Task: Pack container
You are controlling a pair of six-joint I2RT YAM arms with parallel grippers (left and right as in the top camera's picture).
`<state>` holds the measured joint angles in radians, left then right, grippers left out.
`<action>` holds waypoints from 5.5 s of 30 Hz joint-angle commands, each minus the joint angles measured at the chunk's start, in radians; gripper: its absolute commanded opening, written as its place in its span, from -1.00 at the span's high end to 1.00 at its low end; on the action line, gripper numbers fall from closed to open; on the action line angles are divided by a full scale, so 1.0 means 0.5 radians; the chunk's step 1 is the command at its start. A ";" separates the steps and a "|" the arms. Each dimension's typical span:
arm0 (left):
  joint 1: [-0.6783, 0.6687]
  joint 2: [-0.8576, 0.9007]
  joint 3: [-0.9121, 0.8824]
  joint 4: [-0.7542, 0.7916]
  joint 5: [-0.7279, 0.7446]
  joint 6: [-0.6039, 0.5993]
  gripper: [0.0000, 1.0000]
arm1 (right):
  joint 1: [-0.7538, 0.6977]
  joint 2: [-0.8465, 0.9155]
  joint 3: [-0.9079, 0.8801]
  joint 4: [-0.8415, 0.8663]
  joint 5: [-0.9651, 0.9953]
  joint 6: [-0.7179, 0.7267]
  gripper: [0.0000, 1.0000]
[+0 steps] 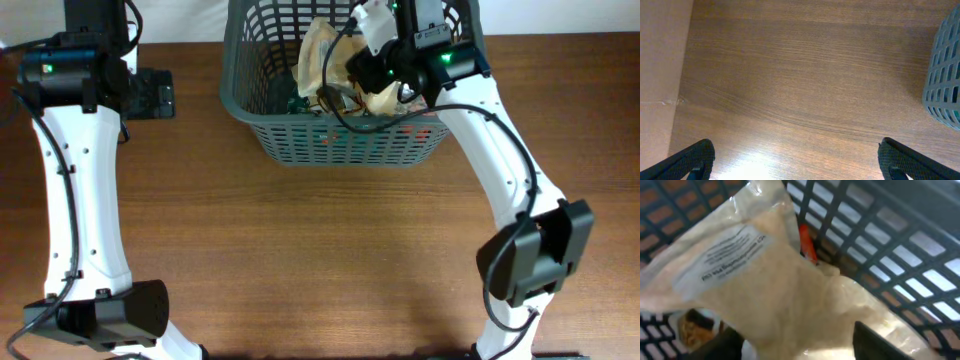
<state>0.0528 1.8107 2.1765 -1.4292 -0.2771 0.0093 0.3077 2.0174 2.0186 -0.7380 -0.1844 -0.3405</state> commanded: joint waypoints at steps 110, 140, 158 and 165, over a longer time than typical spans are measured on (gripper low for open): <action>0.005 -0.137 -0.070 0.001 0.002 -0.020 -0.99 | -0.808 -4.028 -3.820 0.759 -0.044 0.721 -0.98; -0.205 -3.491 -3.971 2.483 0.016 -0.020 -0.99 | -0.808 -4.028 -3.820 0.759 -0.044 0.721 -0.98; -0.207 -3.535 -4.334 2.744 0.006 -0.019 -0.99 | -0.808 -4.028 -3.820 0.759 -0.044 0.721 -0.98; -0.207 -3.534 -4.334 2.745 0.007 -0.019 -0.99 | -0.808 -4.028 -3.820 0.759 -0.044 0.721 -0.98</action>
<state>-0.0448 0.0528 0.0166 -0.0593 -0.2771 0.0025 -0.1028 0.0101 0.1154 -0.3580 -0.2012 0.0189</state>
